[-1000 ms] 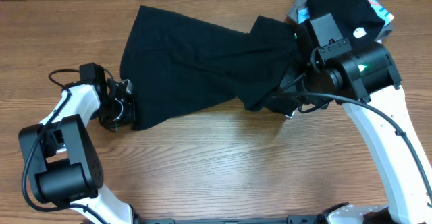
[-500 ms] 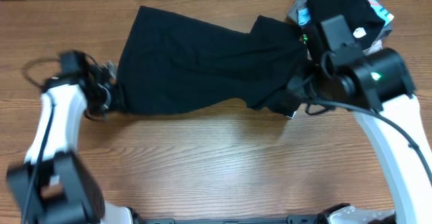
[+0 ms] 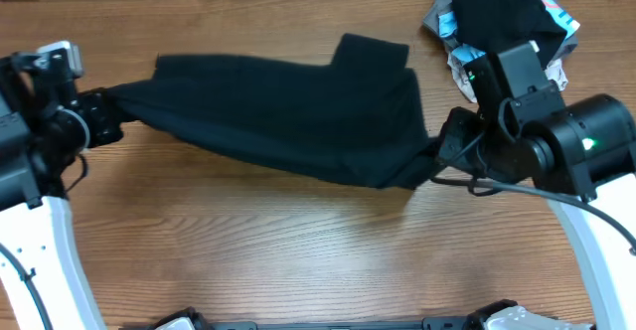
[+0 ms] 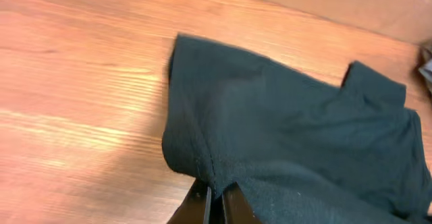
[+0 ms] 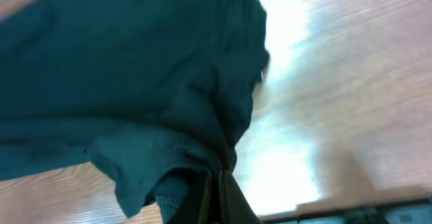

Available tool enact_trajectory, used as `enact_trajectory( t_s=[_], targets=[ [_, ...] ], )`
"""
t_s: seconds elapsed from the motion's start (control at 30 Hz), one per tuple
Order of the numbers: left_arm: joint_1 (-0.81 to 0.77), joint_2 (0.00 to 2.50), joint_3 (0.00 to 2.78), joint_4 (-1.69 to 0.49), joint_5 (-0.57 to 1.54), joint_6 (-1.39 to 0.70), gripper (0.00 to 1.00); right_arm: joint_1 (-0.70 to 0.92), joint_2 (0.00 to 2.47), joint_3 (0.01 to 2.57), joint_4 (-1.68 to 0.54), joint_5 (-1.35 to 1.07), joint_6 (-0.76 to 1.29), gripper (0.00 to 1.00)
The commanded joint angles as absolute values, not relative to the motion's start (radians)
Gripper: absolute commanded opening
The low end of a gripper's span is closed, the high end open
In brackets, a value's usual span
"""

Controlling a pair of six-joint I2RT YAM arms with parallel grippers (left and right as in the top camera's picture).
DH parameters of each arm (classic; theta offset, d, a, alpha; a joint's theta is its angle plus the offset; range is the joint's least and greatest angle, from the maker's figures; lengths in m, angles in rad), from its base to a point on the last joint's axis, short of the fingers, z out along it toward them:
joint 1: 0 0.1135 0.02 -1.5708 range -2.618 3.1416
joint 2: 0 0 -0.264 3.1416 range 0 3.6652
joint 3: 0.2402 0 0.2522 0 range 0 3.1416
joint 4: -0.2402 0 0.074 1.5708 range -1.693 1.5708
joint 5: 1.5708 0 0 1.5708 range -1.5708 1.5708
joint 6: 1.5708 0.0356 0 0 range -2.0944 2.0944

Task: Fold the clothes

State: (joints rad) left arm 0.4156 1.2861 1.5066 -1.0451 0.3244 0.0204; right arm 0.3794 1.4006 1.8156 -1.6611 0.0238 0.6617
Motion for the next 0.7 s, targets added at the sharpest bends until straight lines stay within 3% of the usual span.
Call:
enact_trajectory(
  t_s=[0.0, 0.23, 0.43, 0.67],
  targets=[
    [0.462, 1.253, 1.584, -1.041, 0.308, 0.003, 0.04, 0.371, 1.33, 1.847, -1.613, 0.018, 0.569, 0.04],
    [0.464, 1.256, 1.599, -0.979, 0.323, -0.017, 0.04, 0.34, 1.32, 1.854, -1.352, 0.051, 0.342, 0.04],
    [0.464, 1.256, 1.634, -0.795, 0.35, -0.12, 0.04, 0.271, 1.344, 1.856, -1.056, 0.061, 0.184, 0.04],
    [0.464, 1.255, 1.882, -0.896, 0.36, -0.104, 0.04, 0.209, 1.342, 2.052, -1.144, 0.061, 0.147, 0.04]
  ],
)
